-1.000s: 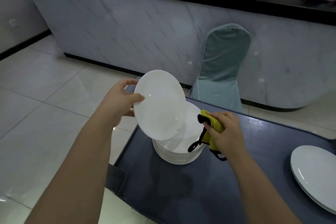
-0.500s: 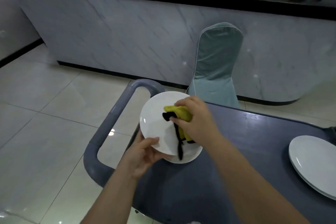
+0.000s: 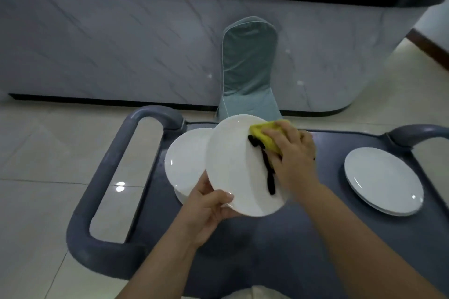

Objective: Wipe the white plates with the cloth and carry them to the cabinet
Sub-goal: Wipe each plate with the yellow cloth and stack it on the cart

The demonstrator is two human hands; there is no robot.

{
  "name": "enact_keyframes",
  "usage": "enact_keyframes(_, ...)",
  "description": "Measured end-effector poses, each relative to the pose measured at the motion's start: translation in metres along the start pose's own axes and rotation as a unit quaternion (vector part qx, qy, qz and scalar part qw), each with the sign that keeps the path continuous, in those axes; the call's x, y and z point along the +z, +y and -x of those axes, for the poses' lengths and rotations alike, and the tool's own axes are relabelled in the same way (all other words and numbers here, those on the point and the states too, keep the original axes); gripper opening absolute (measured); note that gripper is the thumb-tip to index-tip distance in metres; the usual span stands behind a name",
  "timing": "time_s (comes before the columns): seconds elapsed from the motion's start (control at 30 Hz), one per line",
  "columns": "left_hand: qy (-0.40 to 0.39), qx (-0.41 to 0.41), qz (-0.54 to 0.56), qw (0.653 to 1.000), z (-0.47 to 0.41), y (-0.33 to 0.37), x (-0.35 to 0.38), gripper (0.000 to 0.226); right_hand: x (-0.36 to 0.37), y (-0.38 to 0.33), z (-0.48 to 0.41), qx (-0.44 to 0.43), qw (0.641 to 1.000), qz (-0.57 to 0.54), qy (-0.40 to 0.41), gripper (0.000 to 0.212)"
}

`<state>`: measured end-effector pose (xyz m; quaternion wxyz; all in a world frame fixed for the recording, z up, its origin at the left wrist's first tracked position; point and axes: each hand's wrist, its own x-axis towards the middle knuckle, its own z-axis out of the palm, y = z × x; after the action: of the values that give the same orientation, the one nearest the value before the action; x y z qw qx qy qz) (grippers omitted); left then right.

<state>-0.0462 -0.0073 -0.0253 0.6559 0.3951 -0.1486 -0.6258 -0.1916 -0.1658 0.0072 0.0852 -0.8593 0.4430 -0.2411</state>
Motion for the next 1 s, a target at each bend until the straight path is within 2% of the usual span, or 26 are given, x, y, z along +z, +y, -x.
enact_keyframes(0.07, -0.036, -0.008, -0.013, 0.999, -0.005, -0.007, 0.013, 0.06, 0.004, -0.019, -0.012, 0.014, 1.0, -0.008, 0.015, 0.045)
enact_keyframes(0.17, -0.059, 0.001, -0.005, 0.998, -0.013, -0.005, 0.021, 0.063, 0.009, -0.038, 0.012, -0.094, 0.993, -0.063, -0.032, 0.047)
enact_keyframes(0.27, -0.05, 0.0, 0.012, 0.999, -0.015, -0.003, 0.013, 0.063, 0.005, 0.003, 0.057, -0.141, 0.987, -0.056, -0.053, 0.04)
enact_keyframes(0.33, -0.043, -0.015, 0.009, 0.999, -0.015, -0.01, 0.014, 0.063, -0.005, 0.043, 0.069, -0.123, 0.992, -0.02, -0.019, 0.038)
enact_keyframes(0.4, -0.057, -0.035, -0.015, 0.998, -0.014, -0.02, 0.021, 0.062, -0.018, 0.066, 0.061, -0.065, 0.997, 0.016, 0.031, 0.039)
enact_keyframes(0.5, -0.081, -0.052, -0.042, 0.995, -0.015, -0.028, 0.037, 0.061, -0.027, 0.052, 0.029, 0.031, 0.995, 0.021, 0.089, 0.042)
enact_keyframes(0.53, -0.092, -0.048, -0.045, 0.994, -0.017, -0.028, 0.041, 0.063, -0.024, 0.039, 0.022, 0.028, 0.995, 0.008, 0.091, 0.042)
enact_keyframes(0.63, -0.103, -0.012, -0.053, 0.993, -0.027, -0.018, 0.043, 0.064, -0.008, 0.009, 0.038, -0.061, 0.995, -0.067, 0.037, 0.04)
enact_keyframes(0.73, -0.072, -0.003, -0.032, 0.997, -0.033, -0.01, 0.035, 0.063, -0.005, 0.036, 0.079, -0.126, 0.99, -0.057, 0.02, 0.036)
enact_keyframes(0.83, -0.071, -0.019, -0.031, 0.997, -0.032, -0.016, 0.039, 0.061, -0.026, 0.076, 0.075, -0.054, 0.995, 0.011, 0.081, 0.036)
enact_keyframes(0.93, -0.114, -0.033, -0.059, 0.991, -0.031, -0.025, 0.054, 0.06, -0.039, 0.069, 0.034, 0.047, 0.988, 0.038, 0.14, 0.04)
enact_keyframes(1.0, -0.132, -0.024, -0.08, 0.988, -0.033, -0.022, 0.063, 0.061, -0.032, 0.042, 0.026, 0.009, 0.99, -0.005, 0.144, 0.038)
